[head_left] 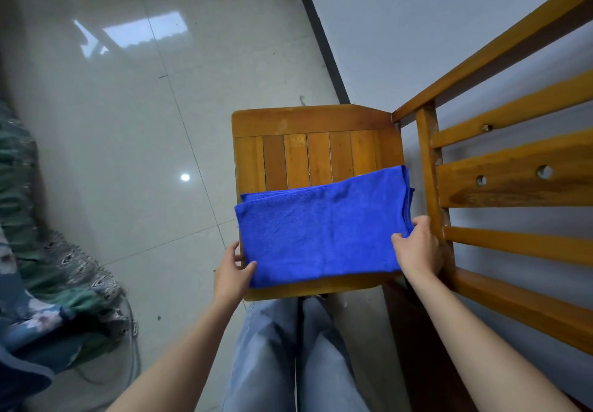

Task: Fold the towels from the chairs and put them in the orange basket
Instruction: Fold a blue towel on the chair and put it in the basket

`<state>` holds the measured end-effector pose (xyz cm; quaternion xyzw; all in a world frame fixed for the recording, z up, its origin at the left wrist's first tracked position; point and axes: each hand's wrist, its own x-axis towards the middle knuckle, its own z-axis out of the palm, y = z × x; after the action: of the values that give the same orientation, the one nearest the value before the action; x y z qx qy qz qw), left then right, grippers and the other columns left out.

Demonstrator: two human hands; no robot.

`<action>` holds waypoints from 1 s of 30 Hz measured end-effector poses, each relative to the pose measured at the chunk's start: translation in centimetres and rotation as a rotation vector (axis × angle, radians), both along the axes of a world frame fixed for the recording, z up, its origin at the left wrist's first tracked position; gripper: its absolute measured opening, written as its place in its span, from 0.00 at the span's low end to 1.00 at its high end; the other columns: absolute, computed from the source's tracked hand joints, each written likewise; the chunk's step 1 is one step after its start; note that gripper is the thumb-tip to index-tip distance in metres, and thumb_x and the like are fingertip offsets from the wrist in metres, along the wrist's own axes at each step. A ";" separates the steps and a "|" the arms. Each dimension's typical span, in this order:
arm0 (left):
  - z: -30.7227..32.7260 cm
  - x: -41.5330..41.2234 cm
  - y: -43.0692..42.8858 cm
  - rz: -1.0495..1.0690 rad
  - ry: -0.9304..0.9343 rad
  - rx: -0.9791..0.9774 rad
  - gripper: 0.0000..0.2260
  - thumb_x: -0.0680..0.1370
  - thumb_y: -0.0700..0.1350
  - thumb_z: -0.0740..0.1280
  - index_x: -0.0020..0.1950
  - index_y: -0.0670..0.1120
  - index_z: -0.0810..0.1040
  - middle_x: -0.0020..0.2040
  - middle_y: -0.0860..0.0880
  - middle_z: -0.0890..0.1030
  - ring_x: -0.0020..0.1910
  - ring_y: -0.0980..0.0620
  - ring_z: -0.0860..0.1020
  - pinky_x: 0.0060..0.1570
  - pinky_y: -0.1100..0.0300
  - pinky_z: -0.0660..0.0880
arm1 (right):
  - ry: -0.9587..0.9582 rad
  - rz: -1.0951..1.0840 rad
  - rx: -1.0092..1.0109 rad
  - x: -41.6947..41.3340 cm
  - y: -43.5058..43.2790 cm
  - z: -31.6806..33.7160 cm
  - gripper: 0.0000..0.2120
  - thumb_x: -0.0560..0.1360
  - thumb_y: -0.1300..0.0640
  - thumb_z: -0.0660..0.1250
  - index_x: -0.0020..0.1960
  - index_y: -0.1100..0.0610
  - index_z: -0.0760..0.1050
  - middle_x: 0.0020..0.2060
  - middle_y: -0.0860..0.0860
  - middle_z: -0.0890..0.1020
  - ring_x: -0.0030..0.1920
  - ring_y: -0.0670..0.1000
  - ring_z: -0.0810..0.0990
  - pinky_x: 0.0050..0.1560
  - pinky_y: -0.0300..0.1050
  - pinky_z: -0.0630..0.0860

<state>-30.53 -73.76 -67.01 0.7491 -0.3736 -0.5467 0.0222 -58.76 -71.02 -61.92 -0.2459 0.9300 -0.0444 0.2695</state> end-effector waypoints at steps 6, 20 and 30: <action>-0.3 0.0 0.1 -0.770 -0.211 -0.285 0.21 0.80 0.39 0.56 0.73 0.43 0.62 0.76 0.47 0.58 0.73 0.47 0.59 0.69 0.56 0.59 | -0.086 0.165 -0.079 5.7 -0.8 1.5 0.12 0.74 0.59 0.65 0.56 0.57 0.67 0.52 0.56 0.79 0.48 0.60 0.78 0.40 0.45 0.68; 1.6 -0.4 -5.2 -0.116 0.354 0.083 0.18 0.82 0.53 0.48 0.67 0.49 0.67 0.59 0.51 0.73 0.58 0.55 0.69 0.58 0.61 0.63 | -0.688 0.162 -0.132 15.0 -2.8 -2.1 0.20 0.70 0.61 0.67 0.61 0.54 0.73 0.48 0.49 0.81 0.50 0.52 0.79 0.57 0.54 0.75; 0.8 -0.7 -4.9 0.168 0.291 0.021 0.19 0.79 0.43 0.63 0.69 0.46 0.66 0.56 0.47 0.76 0.44 0.57 0.76 0.38 0.67 0.75 | -0.339 0.595 -0.043 13.5 -0.6 -3.7 0.16 0.78 0.54 0.57 0.56 0.60 0.79 0.51 0.57 0.80 0.55 0.57 0.77 0.53 0.48 0.73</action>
<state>-31.21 -78.69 -66.24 0.6908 -0.2967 -0.6494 0.1138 -45.23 -71.67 -65.58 -0.5012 0.7583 -0.0235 0.4161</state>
